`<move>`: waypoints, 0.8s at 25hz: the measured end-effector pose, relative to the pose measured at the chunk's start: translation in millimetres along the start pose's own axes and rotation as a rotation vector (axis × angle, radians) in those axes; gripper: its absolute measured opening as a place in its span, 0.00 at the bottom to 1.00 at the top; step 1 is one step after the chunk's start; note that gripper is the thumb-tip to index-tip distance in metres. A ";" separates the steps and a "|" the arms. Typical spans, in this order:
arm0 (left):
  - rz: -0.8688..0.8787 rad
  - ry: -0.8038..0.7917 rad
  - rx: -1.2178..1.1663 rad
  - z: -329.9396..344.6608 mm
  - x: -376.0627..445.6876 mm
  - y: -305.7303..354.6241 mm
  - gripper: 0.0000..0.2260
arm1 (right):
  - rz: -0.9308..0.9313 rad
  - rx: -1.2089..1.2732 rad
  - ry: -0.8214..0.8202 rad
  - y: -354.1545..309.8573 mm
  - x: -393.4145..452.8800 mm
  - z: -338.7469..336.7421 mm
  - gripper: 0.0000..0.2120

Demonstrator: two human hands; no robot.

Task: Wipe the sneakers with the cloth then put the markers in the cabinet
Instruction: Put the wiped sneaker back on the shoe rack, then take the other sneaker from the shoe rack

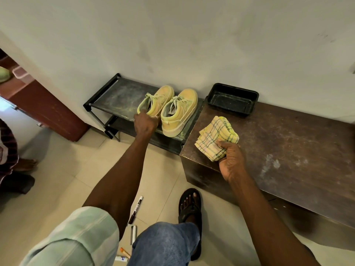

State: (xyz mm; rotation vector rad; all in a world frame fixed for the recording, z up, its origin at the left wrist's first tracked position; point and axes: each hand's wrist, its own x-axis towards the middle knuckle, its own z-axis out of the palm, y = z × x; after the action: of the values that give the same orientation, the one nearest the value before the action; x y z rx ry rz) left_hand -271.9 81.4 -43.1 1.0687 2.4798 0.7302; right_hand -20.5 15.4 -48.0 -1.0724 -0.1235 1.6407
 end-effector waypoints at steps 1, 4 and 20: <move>0.003 0.022 0.001 -0.3 0.6 2.1 0.19 | -0.001 0.001 -0.001 0.0 0.1 -0.7 0.16; -0.018 0.132 -0.001 -4.0 -5.6 4.1 0.14 | 0.014 0.011 -0.022 -3.8 -3.5 -3.5 0.16; 0.273 -0.245 -0.561 -38.7 -195.7 113.1 0.14 | -0.168 0.414 -0.243 -136.6 -97.3 -76.0 0.19</move>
State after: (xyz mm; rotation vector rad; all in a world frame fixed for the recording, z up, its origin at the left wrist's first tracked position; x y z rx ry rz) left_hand -97.9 -10.8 74.3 1.1902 1.7811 1.2020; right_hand 128.0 -45.5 42.4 -0.5336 -0.0293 1.5510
